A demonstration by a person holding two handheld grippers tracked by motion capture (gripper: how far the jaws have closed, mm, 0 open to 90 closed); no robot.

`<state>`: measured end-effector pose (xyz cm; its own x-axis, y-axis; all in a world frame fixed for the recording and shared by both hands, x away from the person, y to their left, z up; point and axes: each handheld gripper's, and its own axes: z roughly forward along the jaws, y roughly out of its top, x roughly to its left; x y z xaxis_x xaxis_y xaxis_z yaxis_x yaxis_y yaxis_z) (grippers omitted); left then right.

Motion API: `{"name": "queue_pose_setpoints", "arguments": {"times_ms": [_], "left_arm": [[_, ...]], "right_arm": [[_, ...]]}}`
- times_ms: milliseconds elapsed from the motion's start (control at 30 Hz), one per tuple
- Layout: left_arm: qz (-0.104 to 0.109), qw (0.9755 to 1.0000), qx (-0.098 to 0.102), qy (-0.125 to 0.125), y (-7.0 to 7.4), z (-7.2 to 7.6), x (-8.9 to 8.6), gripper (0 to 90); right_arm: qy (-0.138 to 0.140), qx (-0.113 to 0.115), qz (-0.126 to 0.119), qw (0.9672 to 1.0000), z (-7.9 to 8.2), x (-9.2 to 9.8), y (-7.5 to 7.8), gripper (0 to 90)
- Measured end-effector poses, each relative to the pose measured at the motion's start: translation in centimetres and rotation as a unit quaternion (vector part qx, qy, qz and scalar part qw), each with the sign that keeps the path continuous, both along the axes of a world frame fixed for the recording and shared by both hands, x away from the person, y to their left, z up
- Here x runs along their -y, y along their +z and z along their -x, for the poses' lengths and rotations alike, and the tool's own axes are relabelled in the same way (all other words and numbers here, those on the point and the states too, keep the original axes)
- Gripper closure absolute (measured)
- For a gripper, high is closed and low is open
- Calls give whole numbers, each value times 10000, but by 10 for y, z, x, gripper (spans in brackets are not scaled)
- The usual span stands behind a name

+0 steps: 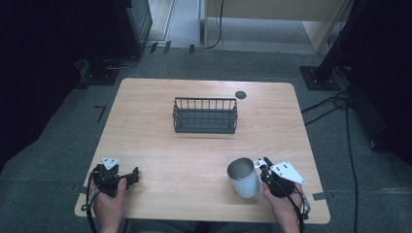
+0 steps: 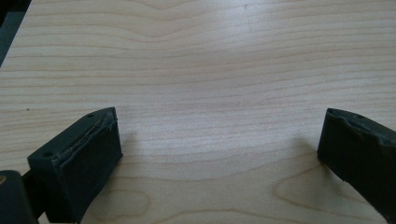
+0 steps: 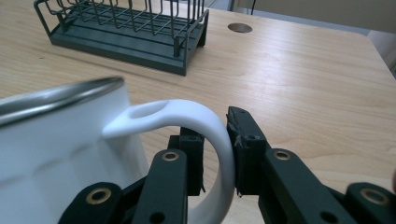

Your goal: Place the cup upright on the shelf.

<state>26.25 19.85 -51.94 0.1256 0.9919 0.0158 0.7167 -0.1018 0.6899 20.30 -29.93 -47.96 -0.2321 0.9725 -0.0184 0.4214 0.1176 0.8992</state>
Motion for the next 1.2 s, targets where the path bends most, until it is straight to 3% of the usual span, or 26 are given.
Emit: {"name": "queue_pose_setpoints", "arguments": {"times_ms": [100,300,533,1200], "left_arm": [[-2,10000,-1,-1,0,0,0,0],[0,10000,-2,1,0,0,0,0],[4,10000,-2,3,0,0,0,0],[6,10000,-1,2,0,0,0,0]], "right_arm": [[63,47,119,9999,-1,-1,3,768],[-31,158,122,9998,-5,-2,11,765],[32,327,172,9993,-20,-13,22,765],[121,740,49,9972,-58,-40,52,766]]}}
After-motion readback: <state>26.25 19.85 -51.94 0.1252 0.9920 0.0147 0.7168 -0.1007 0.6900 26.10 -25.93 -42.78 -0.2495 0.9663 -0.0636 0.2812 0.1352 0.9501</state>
